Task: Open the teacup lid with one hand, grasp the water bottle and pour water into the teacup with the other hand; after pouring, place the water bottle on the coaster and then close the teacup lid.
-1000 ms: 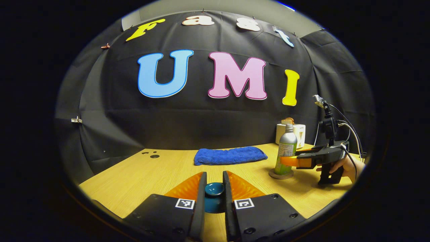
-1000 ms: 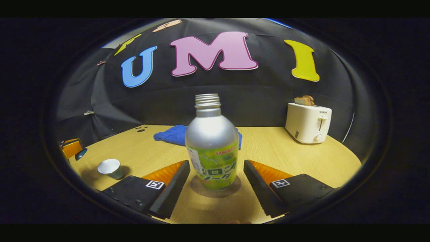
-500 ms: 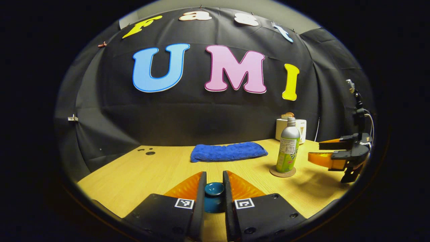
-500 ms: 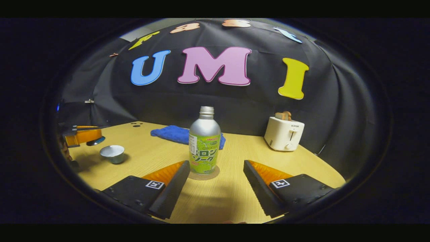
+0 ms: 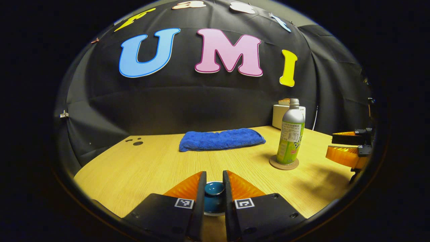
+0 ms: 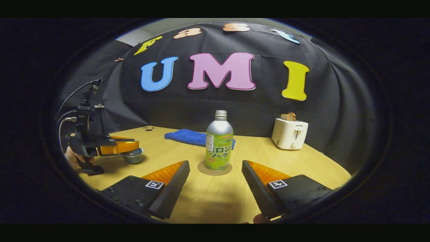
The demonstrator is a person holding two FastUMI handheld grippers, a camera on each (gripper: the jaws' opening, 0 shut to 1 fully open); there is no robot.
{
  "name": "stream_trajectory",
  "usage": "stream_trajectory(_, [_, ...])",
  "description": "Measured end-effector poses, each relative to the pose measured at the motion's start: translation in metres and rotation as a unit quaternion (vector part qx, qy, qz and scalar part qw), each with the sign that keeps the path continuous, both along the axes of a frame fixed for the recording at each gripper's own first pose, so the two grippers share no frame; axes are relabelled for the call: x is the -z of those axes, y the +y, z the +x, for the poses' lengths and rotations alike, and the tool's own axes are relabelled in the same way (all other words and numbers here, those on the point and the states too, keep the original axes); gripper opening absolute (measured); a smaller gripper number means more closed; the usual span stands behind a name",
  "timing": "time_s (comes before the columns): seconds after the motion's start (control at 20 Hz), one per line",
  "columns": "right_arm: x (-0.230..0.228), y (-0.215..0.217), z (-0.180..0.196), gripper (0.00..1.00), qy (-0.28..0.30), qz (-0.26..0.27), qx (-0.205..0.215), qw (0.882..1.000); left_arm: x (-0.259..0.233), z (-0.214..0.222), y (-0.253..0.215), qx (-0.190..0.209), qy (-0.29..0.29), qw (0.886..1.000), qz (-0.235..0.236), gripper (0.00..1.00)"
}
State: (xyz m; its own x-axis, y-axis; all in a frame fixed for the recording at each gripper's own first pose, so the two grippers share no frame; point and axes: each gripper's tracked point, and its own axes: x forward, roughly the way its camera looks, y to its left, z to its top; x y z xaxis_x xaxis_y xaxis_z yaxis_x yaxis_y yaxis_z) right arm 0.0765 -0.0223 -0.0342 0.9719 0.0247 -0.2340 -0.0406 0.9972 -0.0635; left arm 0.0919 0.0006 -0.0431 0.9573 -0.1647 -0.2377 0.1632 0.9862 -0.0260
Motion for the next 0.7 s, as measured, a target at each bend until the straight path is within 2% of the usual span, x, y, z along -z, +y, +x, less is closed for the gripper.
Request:
stream_trajectory(0.55, [0.006, 0.015, -0.003, 0.97, 0.004, 0.015, -0.022, 1.000, 0.001, 0.001, -0.003, -0.007, 0.001, 1.000, 0.012, 0.35])
stream_trajectory(0.65, [0.005, 0.015, -0.006, 0.97, 0.001, 0.019, -0.024, 1.000, 0.000, -0.003, -0.002, -0.012, -0.004, 1.000, 0.018, 0.51])
stream_trajectory(0.7, [0.003, 0.016, -0.006, 0.97, -0.001, 0.020, -0.024, 1.000, -0.003, -0.005, 0.001, -0.019, -0.010, 0.999, 0.025, 0.67])
